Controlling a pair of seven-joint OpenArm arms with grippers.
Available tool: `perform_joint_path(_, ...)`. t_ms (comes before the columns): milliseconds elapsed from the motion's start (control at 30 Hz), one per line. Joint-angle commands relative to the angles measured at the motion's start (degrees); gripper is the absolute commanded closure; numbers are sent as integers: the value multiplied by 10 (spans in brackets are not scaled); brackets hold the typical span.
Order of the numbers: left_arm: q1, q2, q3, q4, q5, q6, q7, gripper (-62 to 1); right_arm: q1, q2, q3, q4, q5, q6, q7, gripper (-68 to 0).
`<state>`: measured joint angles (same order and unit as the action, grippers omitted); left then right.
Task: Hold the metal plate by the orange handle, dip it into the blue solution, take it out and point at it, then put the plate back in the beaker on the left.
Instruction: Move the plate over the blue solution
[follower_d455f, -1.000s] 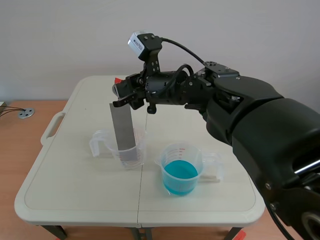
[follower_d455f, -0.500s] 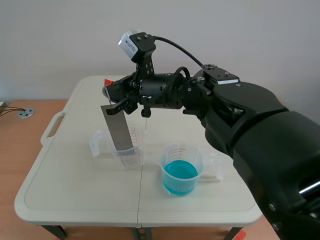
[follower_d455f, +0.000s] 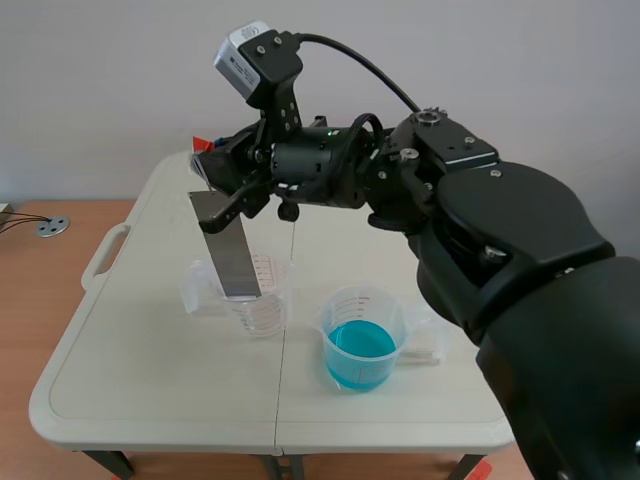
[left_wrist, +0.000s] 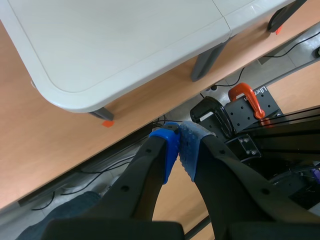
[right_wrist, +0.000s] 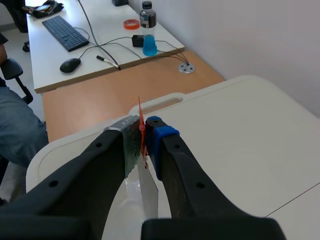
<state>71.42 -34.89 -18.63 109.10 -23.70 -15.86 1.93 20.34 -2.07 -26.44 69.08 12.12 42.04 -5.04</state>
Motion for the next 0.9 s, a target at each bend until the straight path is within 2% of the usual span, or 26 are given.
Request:
perform_joint_path(0,-2,4,-2,3,-5,1,-6,-19,8,0,3,26,3,7,4,-15)
perform_joint_path(467,-2,4,-2,3,-5,0,-6,-19,-38,23,22,193,-2,7,-29,-15)
perform_joint_path(867,-2,4,-2,3,-5,1,-9,-19,-87,75,28,336,2,7,-30,-15)
